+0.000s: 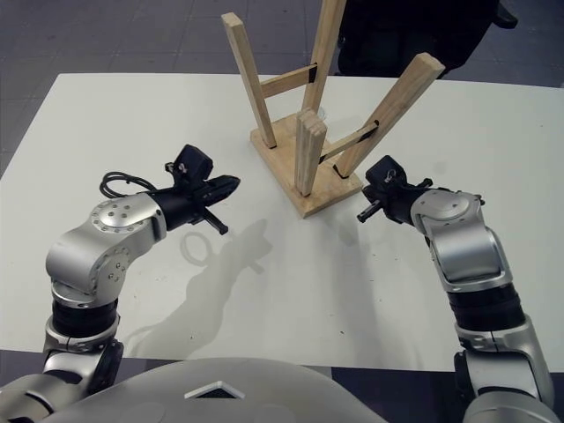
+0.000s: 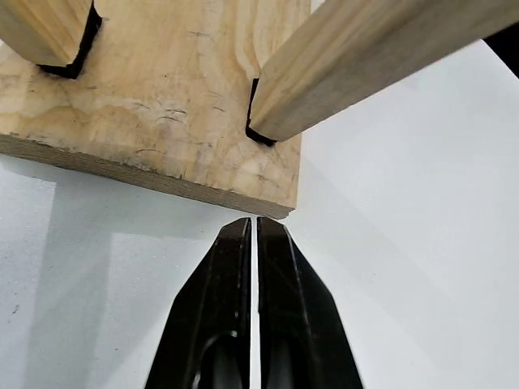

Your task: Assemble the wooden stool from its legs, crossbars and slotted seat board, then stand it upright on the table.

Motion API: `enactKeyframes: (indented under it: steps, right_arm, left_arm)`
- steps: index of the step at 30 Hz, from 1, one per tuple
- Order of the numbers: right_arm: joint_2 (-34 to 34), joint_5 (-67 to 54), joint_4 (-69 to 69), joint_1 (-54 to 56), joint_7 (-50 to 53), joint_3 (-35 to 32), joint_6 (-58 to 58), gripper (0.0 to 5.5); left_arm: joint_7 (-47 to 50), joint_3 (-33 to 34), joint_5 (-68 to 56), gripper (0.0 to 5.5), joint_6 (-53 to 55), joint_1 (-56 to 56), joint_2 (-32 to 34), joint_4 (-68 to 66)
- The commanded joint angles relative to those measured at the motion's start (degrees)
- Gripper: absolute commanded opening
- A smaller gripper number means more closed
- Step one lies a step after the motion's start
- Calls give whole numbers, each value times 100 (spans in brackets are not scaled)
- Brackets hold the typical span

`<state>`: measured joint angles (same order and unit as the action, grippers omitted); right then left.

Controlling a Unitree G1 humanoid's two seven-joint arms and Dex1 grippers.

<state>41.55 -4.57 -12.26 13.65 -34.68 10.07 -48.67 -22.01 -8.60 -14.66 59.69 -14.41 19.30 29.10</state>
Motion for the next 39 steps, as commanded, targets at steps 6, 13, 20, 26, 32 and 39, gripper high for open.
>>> enactKeyframes:
  steps: [6, 13, 20, 26, 32, 39]
  right_arm:
    - [-629, 194, 901, 708, 237, 115, 636, 12]
    - [-971, 260, 1094, 821, 28, 473, 1013, 12]
    - [-1331, 651, 2118, 1082, 19, 837, 1899, 12]
    - [-1177, 823, 2366, 1005, -353, 965, 1995, 12]
    - [-599, 649, 1612, 553, -1235, 1104, 1392, 12]
    - [-402, 562, 1416, 703, -1568, 957, 1309, 12]
  left_arm:
    - [162, -22, 238, 10, -463, -24, 77, -388]
    - [245, -141, 267, 10, -510, 144, -23, -394]
    - [248, -208, 254, 10, -493, 222, -8, -352]
    - [239, -179, 258, 10, -490, 195, 21, -395]
    - [190, -98, 251, 10, -494, 165, 129, -430]
    - [151, -42, 266, 10, -592, 95, 202, -604]
